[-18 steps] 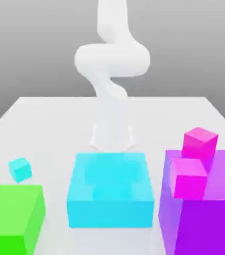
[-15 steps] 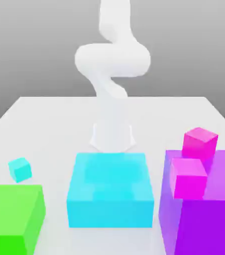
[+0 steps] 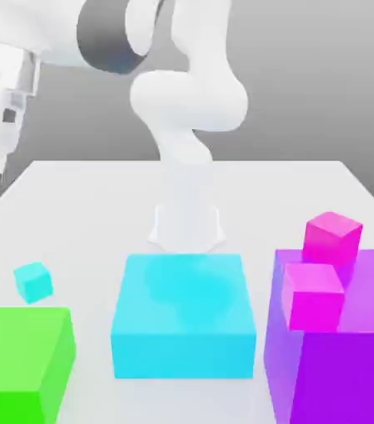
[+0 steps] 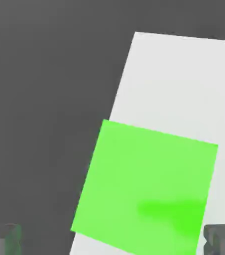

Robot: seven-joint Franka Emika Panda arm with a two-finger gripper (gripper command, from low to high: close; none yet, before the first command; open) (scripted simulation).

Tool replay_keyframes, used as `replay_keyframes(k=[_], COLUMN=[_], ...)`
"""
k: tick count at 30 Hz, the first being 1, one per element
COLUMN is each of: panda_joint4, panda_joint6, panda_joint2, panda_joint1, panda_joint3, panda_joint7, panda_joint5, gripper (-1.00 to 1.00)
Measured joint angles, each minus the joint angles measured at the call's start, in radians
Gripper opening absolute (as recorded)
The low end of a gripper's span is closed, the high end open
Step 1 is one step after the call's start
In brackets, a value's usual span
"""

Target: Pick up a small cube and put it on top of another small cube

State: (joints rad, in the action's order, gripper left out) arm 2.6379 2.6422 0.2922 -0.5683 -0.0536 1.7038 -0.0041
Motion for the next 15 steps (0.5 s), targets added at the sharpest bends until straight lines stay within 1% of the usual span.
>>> replay_keyframes(k=[5, 11, 12, 15], panda_joint4=[0.082, 0.180, 0.187, 0.179], panda_joint6=[0.083, 0.182, 0.204, 0.286], panda_joint2=[-0.122, -0.270, -0.300, -0.403], panda_joint1=[-0.114, -0.242, -0.267, -0.278], panda_joint3=[-0.038, -0.109, -0.110, -0.075], panda_joint7=[0.223, 0.478, 0.495, 0.477], panda_joint5=[-0.008, 0.001, 0.013, 0.069], gripper=[0.00, 0.00, 0.00, 0.00])
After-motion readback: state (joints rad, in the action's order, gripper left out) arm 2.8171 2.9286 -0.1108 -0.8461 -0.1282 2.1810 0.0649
